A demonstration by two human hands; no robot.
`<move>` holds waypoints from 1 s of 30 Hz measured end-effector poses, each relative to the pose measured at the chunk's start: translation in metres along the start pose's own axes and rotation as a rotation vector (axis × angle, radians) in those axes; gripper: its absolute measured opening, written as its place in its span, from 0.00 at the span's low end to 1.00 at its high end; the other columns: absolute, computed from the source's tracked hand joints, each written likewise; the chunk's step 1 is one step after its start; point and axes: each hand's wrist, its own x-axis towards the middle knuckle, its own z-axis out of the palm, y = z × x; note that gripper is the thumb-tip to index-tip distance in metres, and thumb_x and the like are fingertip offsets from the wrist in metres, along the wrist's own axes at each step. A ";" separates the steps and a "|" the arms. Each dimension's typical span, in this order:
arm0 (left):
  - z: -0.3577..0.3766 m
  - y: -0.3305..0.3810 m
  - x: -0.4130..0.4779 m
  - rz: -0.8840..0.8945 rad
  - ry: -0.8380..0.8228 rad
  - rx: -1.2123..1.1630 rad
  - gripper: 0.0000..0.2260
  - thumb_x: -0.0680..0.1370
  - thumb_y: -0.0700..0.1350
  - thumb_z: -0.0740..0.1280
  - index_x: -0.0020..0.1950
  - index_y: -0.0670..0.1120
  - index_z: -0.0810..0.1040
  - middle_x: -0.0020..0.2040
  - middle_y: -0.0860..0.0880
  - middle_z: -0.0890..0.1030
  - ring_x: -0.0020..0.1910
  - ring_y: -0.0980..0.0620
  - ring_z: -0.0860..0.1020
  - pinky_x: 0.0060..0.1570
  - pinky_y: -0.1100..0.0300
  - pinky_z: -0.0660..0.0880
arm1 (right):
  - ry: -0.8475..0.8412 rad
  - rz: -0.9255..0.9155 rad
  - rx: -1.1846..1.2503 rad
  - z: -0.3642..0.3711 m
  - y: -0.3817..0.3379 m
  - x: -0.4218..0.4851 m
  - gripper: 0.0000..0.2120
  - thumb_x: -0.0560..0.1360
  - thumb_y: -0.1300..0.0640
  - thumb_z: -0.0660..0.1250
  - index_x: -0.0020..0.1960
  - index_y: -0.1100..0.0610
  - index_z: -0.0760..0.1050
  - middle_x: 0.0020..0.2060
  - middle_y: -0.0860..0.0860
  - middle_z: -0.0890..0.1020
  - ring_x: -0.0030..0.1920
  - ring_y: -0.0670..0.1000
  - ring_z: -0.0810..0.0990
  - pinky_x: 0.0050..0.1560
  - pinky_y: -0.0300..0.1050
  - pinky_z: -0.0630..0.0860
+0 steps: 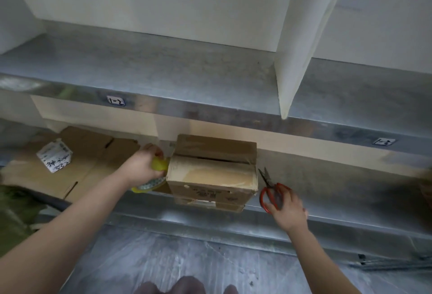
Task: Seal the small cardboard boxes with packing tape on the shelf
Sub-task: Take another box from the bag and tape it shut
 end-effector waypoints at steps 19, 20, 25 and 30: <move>-0.028 -0.036 0.019 0.147 -0.223 -0.077 0.24 0.67 0.60 0.76 0.55 0.56 0.69 0.54 0.54 0.70 0.50 0.55 0.72 0.42 0.64 0.68 | 0.264 -0.447 0.034 -0.012 -0.232 -0.124 0.26 0.79 0.39 0.51 0.76 0.41 0.58 0.77 0.45 0.60 0.78 0.50 0.51 0.76 0.49 0.45; -0.031 -0.040 0.019 0.155 -0.231 -0.088 0.24 0.67 0.60 0.76 0.55 0.55 0.69 0.54 0.53 0.70 0.50 0.54 0.72 0.43 0.62 0.68 | 0.244 -0.430 0.012 -0.007 -0.245 -0.120 0.26 0.79 0.38 0.50 0.77 0.38 0.55 0.77 0.45 0.58 0.78 0.50 0.50 0.76 0.50 0.43; -0.039 -0.060 0.026 0.246 -0.257 -0.142 0.24 0.67 0.60 0.76 0.56 0.55 0.69 0.54 0.56 0.70 0.51 0.55 0.71 0.44 0.64 0.68 | 0.196 -0.354 -0.141 0.012 -0.272 -0.102 0.27 0.77 0.33 0.39 0.76 0.33 0.49 0.79 0.45 0.51 0.79 0.52 0.46 0.76 0.57 0.39; -0.040 -0.066 0.042 0.370 -0.217 -0.107 0.22 0.67 0.55 0.77 0.54 0.52 0.70 0.52 0.56 0.68 0.50 0.55 0.70 0.41 0.65 0.65 | 0.204 -0.331 -0.159 0.016 -0.276 -0.095 0.29 0.77 0.33 0.37 0.76 0.35 0.53 0.79 0.46 0.55 0.79 0.54 0.49 0.77 0.59 0.44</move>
